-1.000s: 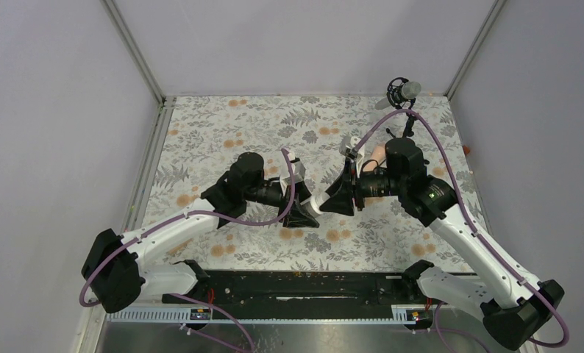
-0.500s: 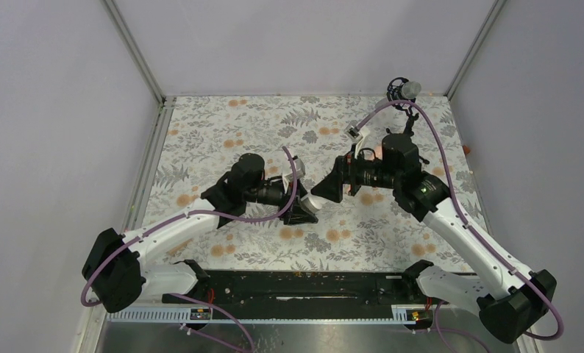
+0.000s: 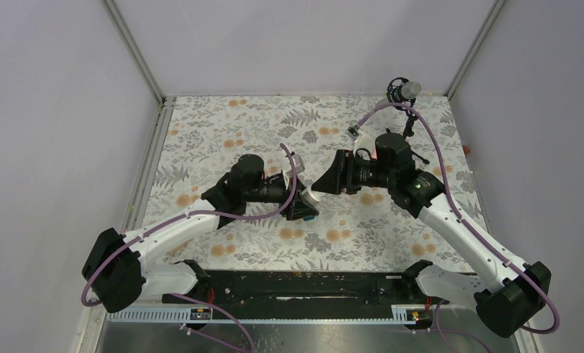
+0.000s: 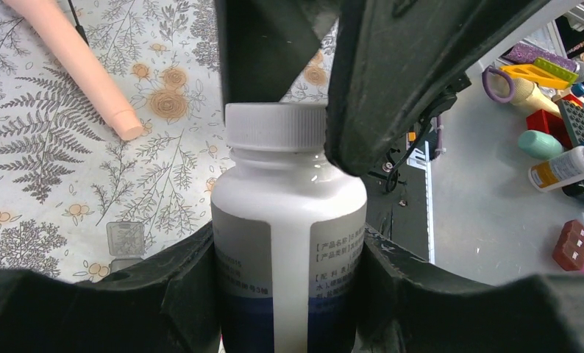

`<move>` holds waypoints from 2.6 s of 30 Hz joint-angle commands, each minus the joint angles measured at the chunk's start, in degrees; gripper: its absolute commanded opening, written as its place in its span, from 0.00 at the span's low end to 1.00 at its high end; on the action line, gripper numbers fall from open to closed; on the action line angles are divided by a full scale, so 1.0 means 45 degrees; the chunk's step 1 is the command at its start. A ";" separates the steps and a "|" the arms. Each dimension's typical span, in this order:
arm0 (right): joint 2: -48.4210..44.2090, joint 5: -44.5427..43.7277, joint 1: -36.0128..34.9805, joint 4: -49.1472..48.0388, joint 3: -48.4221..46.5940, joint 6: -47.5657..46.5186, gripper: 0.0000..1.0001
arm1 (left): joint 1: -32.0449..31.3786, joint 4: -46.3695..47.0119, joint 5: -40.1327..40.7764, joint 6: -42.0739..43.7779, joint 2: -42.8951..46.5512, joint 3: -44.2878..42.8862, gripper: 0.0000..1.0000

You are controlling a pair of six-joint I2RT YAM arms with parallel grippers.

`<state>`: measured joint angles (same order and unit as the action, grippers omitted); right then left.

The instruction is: Sort the pills into containers

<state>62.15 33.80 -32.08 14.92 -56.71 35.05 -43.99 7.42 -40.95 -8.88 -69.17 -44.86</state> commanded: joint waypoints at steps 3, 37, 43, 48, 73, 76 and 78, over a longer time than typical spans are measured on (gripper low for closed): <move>-0.0077 0.0543 0.0051 0.0519 -0.0463 0.0122 0.51 | 0.0078 0.0913 0.0392 -0.0135 0.0349 0.0098 0.00; -0.0081 0.0432 0.0581 -0.3161 0.0221 -0.1770 0.99 | 0.0123 0.1120 -0.0747 0.0104 0.0370 0.0106 0.00; -0.0191 -0.1227 0.0237 -0.2441 0.0344 -0.0007 0.99 | 0.0216 0.1314 0.0554 -0.0162 0.0207 0.0007 0.00; -0.0134 -0.0809 0.0214 -0.1798 0.0165 0.0565 0.91 | 0.0234 0.1584 0.1081 -0.0394 0.0294 0.0122 0.00; -0.0088 0.1377 0.0631 -0.1608 -0.0831 -0.1379 0.35 | 0.0282 0.1000 -0.0401 -0.0087 0.0647 0.0503 0.00; -0.0347 0.1733 0.0838 -0.1683 -0.0894 -0.2406 0.33 | 0.0276 0.0990 -0.1129 -0.0057 0.0748 0.0638 0.00; -0.0457 0.1948 0.0944 -0.1777 -0.0885 -0.2829 0.32 | 0.0263 0.1052 -0.1534 -0.0057 0.0793 0.0704 0.00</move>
<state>62.96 39.75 -30.02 9.98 -57.17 29.98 -43.00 11.57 -40.82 -10.33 -67.44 -43.42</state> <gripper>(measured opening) 0.495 0.528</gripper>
